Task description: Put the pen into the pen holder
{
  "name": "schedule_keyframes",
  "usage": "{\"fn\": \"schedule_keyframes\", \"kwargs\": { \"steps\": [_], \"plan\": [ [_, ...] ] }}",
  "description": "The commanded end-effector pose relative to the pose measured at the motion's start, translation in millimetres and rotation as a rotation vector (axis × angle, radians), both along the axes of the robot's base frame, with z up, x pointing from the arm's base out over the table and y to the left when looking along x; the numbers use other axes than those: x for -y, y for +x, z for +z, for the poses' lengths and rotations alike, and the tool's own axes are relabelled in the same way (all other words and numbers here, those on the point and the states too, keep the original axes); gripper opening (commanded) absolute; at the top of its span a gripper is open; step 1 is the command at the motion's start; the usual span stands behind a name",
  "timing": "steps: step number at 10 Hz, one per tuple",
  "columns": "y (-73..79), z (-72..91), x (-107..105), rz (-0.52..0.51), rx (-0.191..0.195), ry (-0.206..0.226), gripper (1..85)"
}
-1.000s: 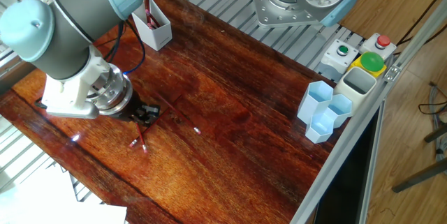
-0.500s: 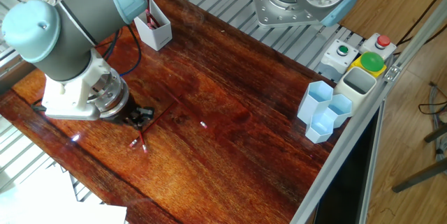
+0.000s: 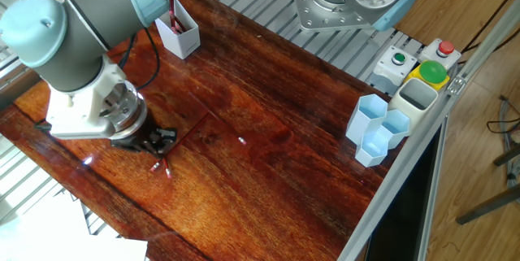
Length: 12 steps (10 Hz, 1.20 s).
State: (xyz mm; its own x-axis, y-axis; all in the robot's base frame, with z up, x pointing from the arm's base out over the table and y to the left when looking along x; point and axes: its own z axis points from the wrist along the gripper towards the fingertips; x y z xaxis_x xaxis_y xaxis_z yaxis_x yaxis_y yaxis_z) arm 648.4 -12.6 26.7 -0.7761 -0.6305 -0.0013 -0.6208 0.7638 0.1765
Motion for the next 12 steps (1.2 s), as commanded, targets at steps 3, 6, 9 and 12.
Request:
{"fn": "schedule_keyframes", "kwargs": {
  "steps": [3,6,9,12],
  "plan": [
    [5.4,-8.1,-15,0.027,0.039,0.056,55.7],
    [10.4,-7.2,-14,0.059,0.061,0.058,62.0],
    [-2.9,-2.4,5,0.069,-0.01,-0.025,64.0],
    [1.3,8.3,25,0.1,-0.006,-0.14,62.0]
  ]
}}
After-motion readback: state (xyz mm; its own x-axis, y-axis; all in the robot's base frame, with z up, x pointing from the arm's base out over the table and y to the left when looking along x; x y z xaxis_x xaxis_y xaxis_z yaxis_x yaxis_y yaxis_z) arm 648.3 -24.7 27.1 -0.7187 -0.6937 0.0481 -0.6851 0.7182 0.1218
